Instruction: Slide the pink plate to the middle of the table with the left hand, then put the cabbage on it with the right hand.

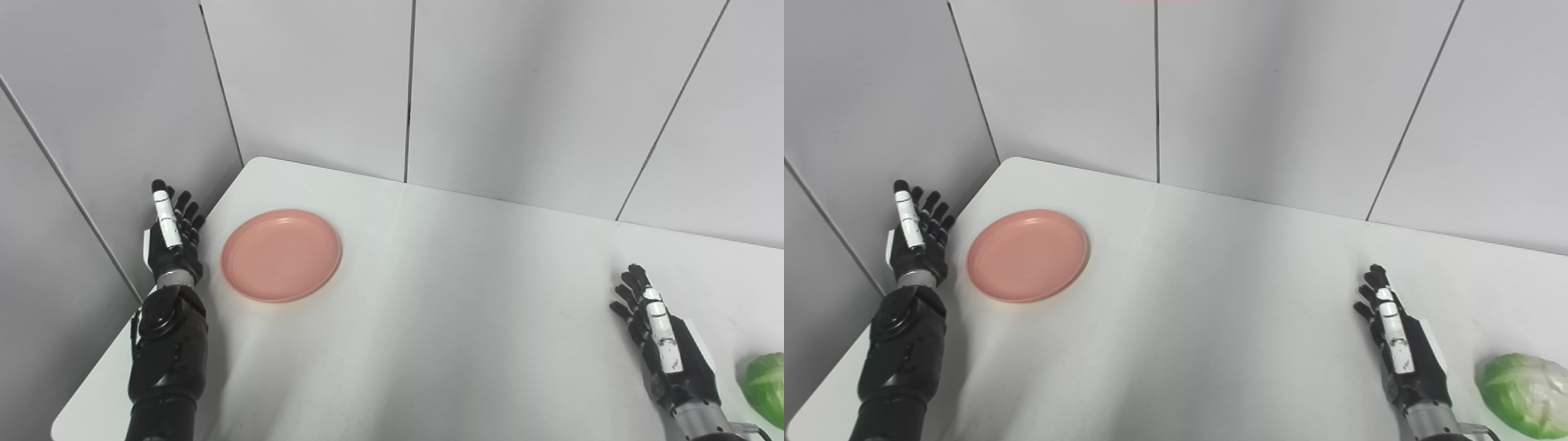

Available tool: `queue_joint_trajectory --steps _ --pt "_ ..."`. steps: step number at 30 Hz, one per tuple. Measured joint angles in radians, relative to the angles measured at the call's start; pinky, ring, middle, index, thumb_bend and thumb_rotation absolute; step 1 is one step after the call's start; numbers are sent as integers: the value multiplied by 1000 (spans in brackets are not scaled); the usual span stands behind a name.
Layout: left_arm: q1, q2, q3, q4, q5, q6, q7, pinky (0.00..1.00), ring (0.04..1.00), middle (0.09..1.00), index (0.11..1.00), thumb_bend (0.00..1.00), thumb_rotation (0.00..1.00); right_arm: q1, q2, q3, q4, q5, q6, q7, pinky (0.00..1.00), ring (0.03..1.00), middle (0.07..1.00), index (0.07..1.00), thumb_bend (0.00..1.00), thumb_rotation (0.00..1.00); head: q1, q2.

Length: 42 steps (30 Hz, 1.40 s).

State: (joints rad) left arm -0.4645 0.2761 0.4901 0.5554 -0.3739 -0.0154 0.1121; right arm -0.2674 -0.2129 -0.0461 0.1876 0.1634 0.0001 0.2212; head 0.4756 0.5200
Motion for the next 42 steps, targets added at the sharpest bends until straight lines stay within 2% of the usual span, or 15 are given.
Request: queue_joint_trajectory --steps 5,17,25,28,35,42 --pt "0 0 -37 4 1 3 -23 962 960 965 981 725 997 0 0 0 -1 -4 0 0 1000 955 969 973 252 1000 -5 2" --pt "-9 1 -132 21 14 0 -63 977 976 973 966 747 987 1 1 -2 -2 -4 2 -5 999 951 962 966 293 1000 -18 5" --pt "-8 -4 -180 13 41 2 -80 964 961 960 970 757 989 1 1 -1 -2 -6 1 -8 998 948 962 965 281 1000 -32 8" --pt "-3 -20 -213 -30 48 31 -86 949 950 953 960 764 965 7 1 2 -13 -14 2 -15 992 944 956 955 272 1000 -37 8" --pt "11 -98 -294 -143 72 121 -97 924 933 934 945 770 947 12 16 7 -35 -19 22 -21 984 939 949 945 271 1000 -55 12" --pt "39 -129 -332 -231 90 197 -113 920 930 932 948 756 961 12 16 9 -33 -22 21 -20 981 937 951 951 264 1000 -75 14"
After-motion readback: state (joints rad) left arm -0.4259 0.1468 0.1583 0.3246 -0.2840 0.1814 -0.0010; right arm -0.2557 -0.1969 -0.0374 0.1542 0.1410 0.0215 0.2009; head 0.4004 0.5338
